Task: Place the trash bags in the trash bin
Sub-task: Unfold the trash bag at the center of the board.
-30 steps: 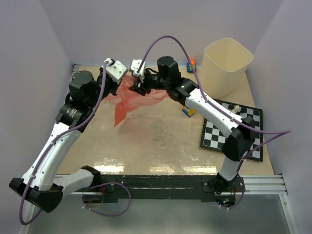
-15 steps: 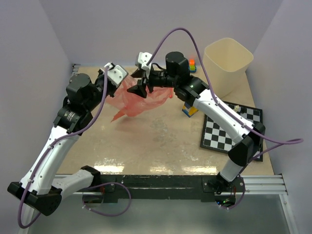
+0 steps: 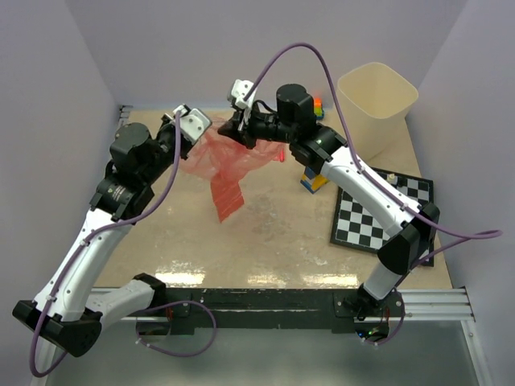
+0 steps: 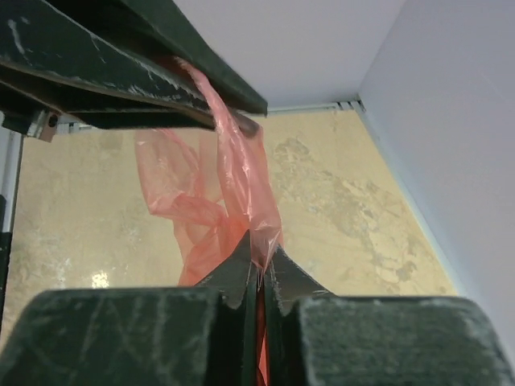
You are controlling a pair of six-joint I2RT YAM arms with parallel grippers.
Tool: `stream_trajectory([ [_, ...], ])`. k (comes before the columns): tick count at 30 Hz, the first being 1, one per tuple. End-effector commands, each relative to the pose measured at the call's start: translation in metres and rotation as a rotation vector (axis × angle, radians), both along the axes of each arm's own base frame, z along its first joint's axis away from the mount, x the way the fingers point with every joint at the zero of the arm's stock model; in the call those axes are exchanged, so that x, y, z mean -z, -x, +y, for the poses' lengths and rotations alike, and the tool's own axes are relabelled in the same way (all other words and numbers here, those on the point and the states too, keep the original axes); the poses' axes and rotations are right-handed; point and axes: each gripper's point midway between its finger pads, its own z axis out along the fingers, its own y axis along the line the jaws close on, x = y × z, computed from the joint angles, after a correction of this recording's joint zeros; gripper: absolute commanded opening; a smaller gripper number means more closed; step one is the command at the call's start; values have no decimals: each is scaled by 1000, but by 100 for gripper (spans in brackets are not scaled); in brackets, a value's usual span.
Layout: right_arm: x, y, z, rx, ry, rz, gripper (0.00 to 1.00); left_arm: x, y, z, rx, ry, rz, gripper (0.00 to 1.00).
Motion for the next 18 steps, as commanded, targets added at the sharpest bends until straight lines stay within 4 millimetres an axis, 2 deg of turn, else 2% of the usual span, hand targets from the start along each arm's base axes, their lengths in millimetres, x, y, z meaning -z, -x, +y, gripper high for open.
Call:
stream_trajectory([
  [1, -5, -24, -12, 184, -66, 57, 0, -38, -8, 28, -173, 118, -92, 43],
  [3, -14, -36, -21, 306, -151, 113, 0, -59, -8, 53, -312, 192, -114, 69],
  [4, -20, -41, -28, 374, -222, 162, 0, -71, -3, 64, -361, 228, -122, 76],
  [5, -26, -43, -34, 416, -271, 187, 0, -79, 5, 74, -402, 263, -122, 80],
  [7, -38, -53, -45, 520, -391, 252, 0, -93, 26, 76, -372, 352, -95, 82],
  [9, -38, -64, -49, 599, -463, 339, 0, -95, 52, 59, -242, 417, -27, 77],
  [10, -40, -69, -51, 631, -489, 365, 0, -90, 65, 43, -142, 427, 19, 68],
  [11, -41, -74, -52, 663, -517, 387, 0, -80, 75, 26, -40, 433, 74, 59],
  [13, -42, -84, -54, 716, -545, 411, 0, -48, 91, -14, 181, 417, 204, 51],
  [16, -43, -92, -57, 777, -558, 417, 0, -15, 87, -50, 312, 511, 379, 36],
  [18, -42, -93, -62, 798, -569, 421, 0, -11, 68, -63, 321, 583, 422, 29],
])
